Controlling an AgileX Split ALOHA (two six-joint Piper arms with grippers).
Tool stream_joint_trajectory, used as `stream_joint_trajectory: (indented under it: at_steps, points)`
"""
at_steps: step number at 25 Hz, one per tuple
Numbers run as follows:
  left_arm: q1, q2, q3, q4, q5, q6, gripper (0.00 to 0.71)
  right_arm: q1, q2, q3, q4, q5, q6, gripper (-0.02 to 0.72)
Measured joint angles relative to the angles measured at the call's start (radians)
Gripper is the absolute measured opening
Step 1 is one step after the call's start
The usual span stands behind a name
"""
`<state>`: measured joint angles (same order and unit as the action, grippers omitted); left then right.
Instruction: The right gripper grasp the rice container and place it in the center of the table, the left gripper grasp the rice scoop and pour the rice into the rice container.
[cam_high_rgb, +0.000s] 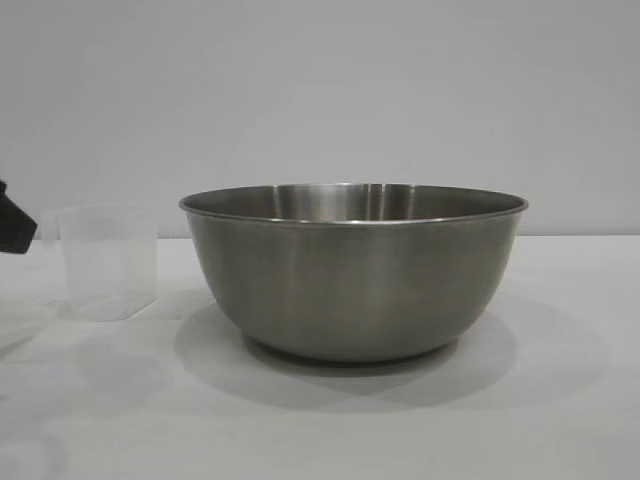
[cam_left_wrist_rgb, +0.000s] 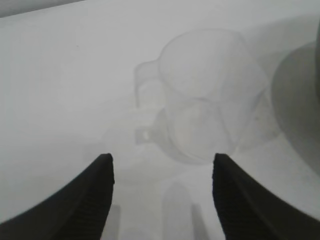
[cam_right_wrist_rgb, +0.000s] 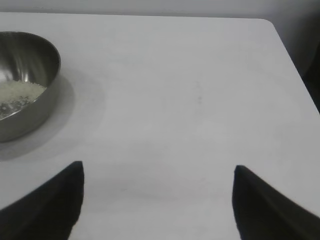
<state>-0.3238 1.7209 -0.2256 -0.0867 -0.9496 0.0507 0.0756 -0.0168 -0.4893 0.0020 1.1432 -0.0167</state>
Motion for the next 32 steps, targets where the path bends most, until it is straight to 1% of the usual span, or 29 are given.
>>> stream_joint_trajectory:
  at_steps: [1,4,9,15,24,32]
  points:
    - [0.0,-0.021,-0.018,0.0,0.054,0.0,0.379,0.0,0.0,0.0,0.0,0.0,0.0,0.54]
    - [0.0,-0.078,-0.093,0.0,0.289,0.0,0.379,0.0,0.0,0.0,0.0,0.0,0.0,0.54]
    - [0.0,-0.197,-0.205,0.045,0.574,0.0,0.379,0.0,0.0,0.0,0.0,0.0,0.0,0.54]
    - [0.0,-0.351,-0.335,0.081,0.942,0.0,0.379,0.0,0.0,0.0,0.0,0.0,0.0,0.54]
    - [0.0,-0.526,-0.517,0.084,1.357,0.0,0.379,0.0,0.0,0.0,0.0,0.0,0.0,0.54]
    - [0.0,-0.663,-0.642,0.08,1.632,0.0,0.379,0.0,0.0,0.0,0.0,0.0,0.0,0.54]
